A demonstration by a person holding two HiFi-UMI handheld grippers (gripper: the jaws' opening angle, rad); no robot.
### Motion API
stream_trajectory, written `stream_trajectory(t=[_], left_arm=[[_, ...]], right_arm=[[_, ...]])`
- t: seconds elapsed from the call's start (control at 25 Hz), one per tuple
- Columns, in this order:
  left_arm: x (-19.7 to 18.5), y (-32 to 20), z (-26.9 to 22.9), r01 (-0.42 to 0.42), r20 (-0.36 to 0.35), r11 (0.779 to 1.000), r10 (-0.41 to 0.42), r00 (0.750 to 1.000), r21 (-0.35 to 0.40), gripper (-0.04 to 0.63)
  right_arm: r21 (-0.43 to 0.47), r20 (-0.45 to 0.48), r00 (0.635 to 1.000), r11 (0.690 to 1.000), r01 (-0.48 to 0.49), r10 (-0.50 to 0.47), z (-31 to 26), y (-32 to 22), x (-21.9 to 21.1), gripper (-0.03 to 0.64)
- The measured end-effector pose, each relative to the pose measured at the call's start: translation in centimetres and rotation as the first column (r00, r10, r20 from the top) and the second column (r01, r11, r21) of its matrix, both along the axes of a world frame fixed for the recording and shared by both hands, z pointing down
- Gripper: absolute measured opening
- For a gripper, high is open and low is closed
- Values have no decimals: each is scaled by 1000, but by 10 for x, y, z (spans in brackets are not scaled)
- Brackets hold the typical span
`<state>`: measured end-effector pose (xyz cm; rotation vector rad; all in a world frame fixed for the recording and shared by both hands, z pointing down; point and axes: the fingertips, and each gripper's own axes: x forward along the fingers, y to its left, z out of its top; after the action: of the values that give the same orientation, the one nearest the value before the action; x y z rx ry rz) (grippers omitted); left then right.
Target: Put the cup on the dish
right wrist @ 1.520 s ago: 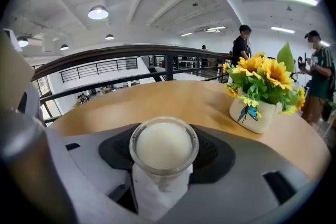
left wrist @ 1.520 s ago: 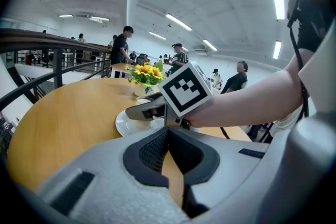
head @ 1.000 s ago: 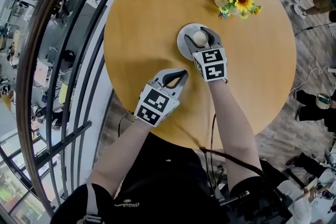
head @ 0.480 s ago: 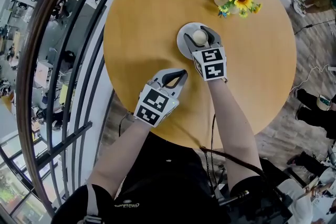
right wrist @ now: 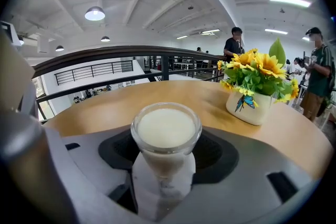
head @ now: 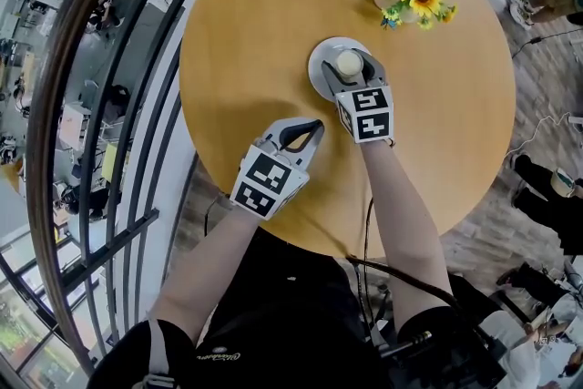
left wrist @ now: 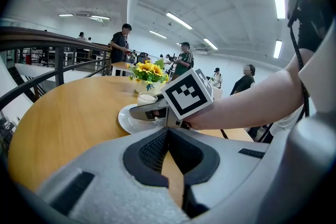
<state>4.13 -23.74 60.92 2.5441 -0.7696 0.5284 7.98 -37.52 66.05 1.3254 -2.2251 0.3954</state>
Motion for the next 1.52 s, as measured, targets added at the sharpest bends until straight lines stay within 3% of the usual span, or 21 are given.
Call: stream_trajectory(t=[0.76, 1.52], left_arm=[[-1, 6, -5, -7, -3, 1000, 7, 1000, 16, 0], [18, 33, -21, -46, 10, 998, 45, 999, 47, 0]], right_arm=[[14, -1, 1000, 1000, -16, 16, -15, 11, 5, 258], [22, 20, 999, 999, -43, 43, -33, 68, 30, 258]])
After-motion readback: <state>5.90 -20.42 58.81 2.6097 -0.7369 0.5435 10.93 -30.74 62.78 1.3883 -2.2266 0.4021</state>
